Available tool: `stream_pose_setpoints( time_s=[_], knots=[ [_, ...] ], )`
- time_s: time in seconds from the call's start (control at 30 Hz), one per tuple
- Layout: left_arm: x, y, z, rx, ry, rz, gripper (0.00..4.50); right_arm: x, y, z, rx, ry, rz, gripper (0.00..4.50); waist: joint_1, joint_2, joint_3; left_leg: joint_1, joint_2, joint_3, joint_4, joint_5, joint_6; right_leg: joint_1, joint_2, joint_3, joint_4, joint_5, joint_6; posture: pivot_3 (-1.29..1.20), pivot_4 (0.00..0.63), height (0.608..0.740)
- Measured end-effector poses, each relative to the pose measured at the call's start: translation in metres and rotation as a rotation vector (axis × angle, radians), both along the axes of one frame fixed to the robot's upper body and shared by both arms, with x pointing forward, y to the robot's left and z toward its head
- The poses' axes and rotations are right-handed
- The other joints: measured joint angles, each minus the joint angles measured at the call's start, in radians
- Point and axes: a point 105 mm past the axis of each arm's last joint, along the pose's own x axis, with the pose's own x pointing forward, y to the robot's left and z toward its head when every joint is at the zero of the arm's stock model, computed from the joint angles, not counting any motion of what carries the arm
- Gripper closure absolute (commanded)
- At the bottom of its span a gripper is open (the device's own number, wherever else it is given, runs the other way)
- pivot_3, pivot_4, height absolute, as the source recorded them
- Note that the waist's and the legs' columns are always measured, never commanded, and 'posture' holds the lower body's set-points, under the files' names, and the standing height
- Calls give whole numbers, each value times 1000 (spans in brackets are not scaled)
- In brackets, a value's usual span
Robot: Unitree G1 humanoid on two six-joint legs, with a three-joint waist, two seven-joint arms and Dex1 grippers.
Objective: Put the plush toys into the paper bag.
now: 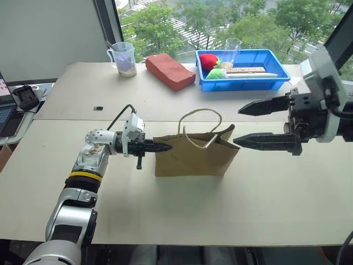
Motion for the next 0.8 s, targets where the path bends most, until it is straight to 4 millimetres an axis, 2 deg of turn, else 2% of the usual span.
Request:
stream_pose_setpoints(
  time_s=[0.03, 0.17, 0.23, 0.27, 0.4, 0.53, 0.63, 0.8],
  knots=[
    [1, 1, 0, 3, -8, 1, 3298, 0, -1, -2, 0, 5, -4, 0, 1, 0, 0, 0, 0, 0, 1, 0, 0, 0, 0, 0, 0, 0, 0, 0, 150, 740],
    [2, 4, 1, 20, -15, 22, 1325, 4, -6, -7, 9, -2, -31, 0, 0, 0, 0, -2, 0, 0, 2, 0, 1, 0, 0, 0, 2, 0, 0, 0, 150, 740],
    [1, 13, 7, 28, -24, 65, 349, 7, -11, -13, 7, 2, -61, 0, -2, 0, 0, -2, 0, 0, 2, -1, 1, -1, 0, 0, 2, 0, 0, 0, 150, 740],
    [-1, 20, 13, 36, -28, 99, 42, 9, -16, -15, 6, 0, -81, 0, -3, 0, 0, -4, 0, 0, 2, -1, 1, -2, 0, 0, 2, 0, 0, 0, 150, 740],
    [-8, 48, 39, 97, -54, 274, 42, 12, -37, -19, 4, -9, -177, 0, -6, 0, 0, -9, 0, 0, 3, -1, 1, -10, 0, 0, 6, 0, 0, 0, 150, 740],
    [-12, 79, 70, 152, -96, 462, 42, 13, -60, -23, -4, -9, -259, 0, -5, 0, 0, -9, 0, 0, 5, -1, 1, -11, 0, 0, 4, 0, 0, 0, 150, 740],
    [-14, 94, 92, 138, -143, 571, 42, 18, -72, -27, -1, -18, -307, 0, -1, 0, 0, -9, 0, 0, 8, -1, 1, -9, 0, 1, 5, 0, 0, 0, 150, 740],
    [-13, 96, 95, 117, -130, 599, 42, 25, -83, -25, 10, -66, -343, 0, 1, 0, 0, -9, 0, 1, 9, 0, 1, -9, 0, 1, 5, 0, 0, 0, 150, 740]
  ],
)
